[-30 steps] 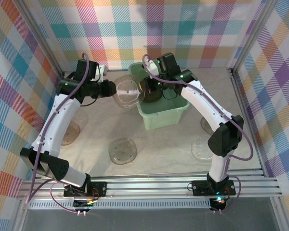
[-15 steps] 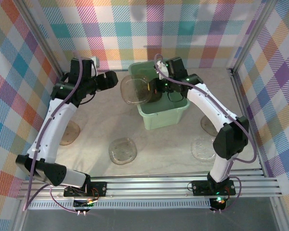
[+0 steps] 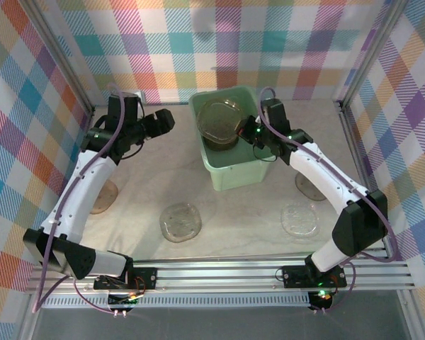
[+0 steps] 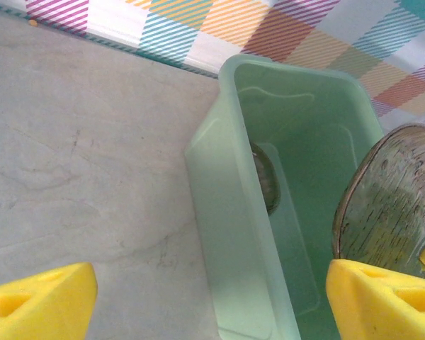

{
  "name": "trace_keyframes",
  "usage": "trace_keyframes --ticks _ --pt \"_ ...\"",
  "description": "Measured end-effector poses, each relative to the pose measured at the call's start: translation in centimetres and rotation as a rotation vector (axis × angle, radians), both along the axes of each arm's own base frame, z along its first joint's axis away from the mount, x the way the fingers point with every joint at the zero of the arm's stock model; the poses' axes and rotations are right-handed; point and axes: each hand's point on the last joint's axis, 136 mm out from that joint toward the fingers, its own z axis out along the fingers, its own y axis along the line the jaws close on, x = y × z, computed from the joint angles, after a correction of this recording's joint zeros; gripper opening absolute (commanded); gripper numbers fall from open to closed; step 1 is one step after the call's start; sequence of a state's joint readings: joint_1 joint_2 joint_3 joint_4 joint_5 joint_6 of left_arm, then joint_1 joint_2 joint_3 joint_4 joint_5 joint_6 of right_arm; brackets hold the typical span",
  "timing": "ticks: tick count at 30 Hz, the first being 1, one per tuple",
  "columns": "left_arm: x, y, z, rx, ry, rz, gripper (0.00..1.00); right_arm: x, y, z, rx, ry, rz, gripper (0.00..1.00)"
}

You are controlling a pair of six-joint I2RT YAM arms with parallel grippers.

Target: Place the plates into the plastic bin on the countertop

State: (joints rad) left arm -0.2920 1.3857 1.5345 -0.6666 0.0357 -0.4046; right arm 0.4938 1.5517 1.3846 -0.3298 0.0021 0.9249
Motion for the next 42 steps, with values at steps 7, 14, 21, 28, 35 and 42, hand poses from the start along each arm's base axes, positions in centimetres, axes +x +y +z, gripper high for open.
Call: trace_keyframes --ticks 7,14,21,28,35,42 --pt "2.9 -1.1 -3.2 0.051 0.047 -0.045 0.86 0.7 -2.2 -2.4 0.082 0.128 -0.254 0.0" --pt "4.5 -1.4 -5.7 0.074 0.091 -0.078 0.87 2.3 -2.3 -5.1 0.096 0.247 -0.401 0.0" --pt "6.7 0.8 -6.5 0.054 0.096 -0.046 0.87 3.9 -0.6 -7.3 0.122 0.339 -0.463 0.0" --pt "7.8 1.6 -7.8 0.031 0.12 -0.047 0.87 4.9 0.6 -7.9 0.133 0.4 -0.504 0.0" --pt "7.9 1.8 -7.9 0.04 0.115 -0.064 0.87 5.5 0.9 -8.3 0.134 0.44 -0.54 0.0" --pt "8.3 2.0 -7.6 0.052 0.102 -0.068 0.87 6.8 1.7 -10.4 0.113 0.475 -0.56 0.0"
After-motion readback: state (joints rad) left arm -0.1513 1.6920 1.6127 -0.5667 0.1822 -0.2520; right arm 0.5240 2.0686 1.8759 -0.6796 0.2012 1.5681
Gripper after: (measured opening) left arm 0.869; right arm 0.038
